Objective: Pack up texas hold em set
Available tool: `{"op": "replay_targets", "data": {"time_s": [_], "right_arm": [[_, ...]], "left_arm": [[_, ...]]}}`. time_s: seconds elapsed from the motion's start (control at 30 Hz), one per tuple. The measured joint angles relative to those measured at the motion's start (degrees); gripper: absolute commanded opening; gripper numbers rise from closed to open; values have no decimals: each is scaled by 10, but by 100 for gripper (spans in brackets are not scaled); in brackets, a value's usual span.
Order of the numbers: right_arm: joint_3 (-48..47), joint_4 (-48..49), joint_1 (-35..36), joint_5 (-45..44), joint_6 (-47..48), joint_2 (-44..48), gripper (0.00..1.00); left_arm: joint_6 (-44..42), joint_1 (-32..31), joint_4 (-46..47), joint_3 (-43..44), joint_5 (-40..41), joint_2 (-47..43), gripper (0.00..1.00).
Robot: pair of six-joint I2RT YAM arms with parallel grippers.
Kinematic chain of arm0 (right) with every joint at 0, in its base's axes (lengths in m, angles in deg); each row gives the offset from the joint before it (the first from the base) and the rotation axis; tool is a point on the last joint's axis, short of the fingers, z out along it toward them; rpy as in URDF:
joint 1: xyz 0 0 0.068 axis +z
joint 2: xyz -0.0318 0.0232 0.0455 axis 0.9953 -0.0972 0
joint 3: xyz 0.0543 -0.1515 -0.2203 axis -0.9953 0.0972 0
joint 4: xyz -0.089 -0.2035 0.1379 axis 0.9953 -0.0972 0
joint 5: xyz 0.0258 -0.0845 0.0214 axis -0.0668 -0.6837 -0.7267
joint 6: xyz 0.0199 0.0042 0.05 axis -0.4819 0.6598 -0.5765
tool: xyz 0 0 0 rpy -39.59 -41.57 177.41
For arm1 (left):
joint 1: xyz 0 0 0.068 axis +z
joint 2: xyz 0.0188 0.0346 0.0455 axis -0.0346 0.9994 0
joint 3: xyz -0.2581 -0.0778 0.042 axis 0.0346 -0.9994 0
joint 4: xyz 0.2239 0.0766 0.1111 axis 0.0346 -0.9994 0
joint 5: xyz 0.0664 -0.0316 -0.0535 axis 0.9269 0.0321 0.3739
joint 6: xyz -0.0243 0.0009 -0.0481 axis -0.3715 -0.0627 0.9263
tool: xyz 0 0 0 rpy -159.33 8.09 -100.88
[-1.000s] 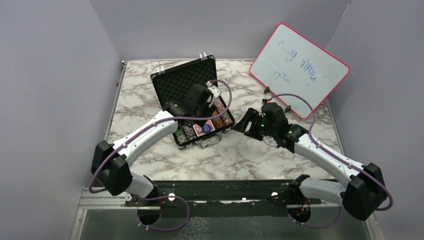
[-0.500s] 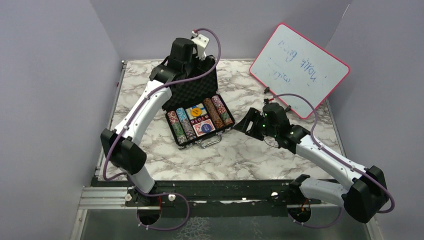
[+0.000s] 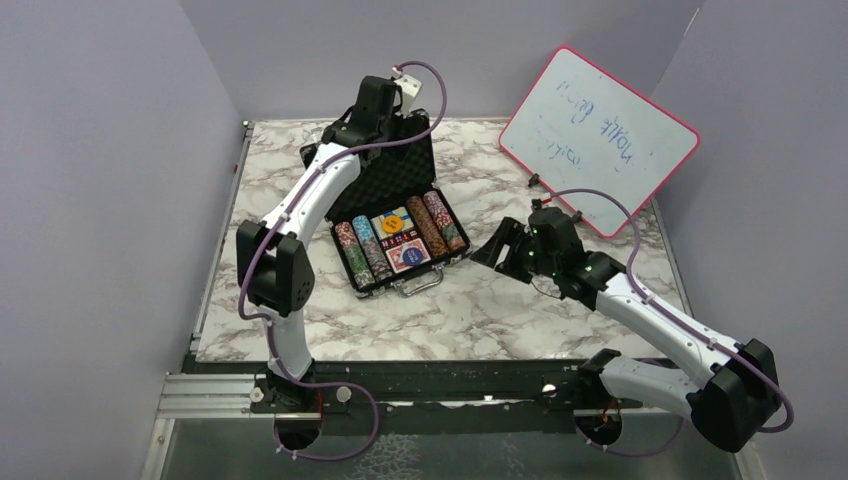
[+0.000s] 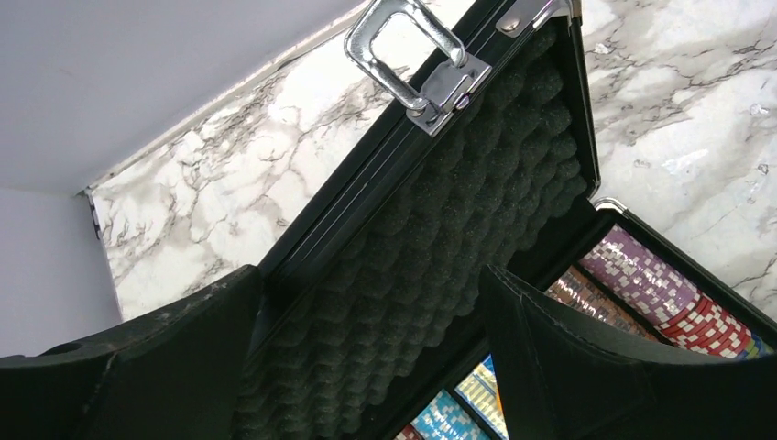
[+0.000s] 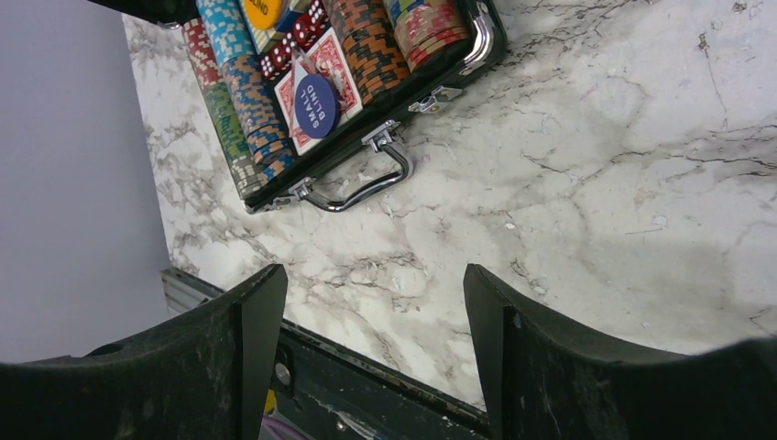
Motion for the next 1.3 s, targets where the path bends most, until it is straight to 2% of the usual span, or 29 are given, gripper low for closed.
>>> {"op": "replay_targets", "data": {"time_s": [0.13,0.33,0.53,0.73,0.93,1.13,1.3], "right_arm": [[0,-2,0,-7,4,0,73],[-4,-12,0,-28,12,0,73],[-5,-23,0,-49,20,9,73],[-5,-36,0,-59,24,16,73],[-5,-40,0,-58,59,37,65],[-5,-26,0,-19,132,62,57],[-13,-19,0,21,174,17,51]], "left_arm": [[6,6,18,-43,-30,-36,76],[44,6,23,-138,-135,-138,69],[76,6,19,-200,-240,-201,68],[103,-2,-15,-232,-355,-221,68],[122,-3,-52,-262,-449,-223,66],[125,-3,-60,-313,-474,-241,60],[138,-3,-50,-365,-469,-254,54]]}}
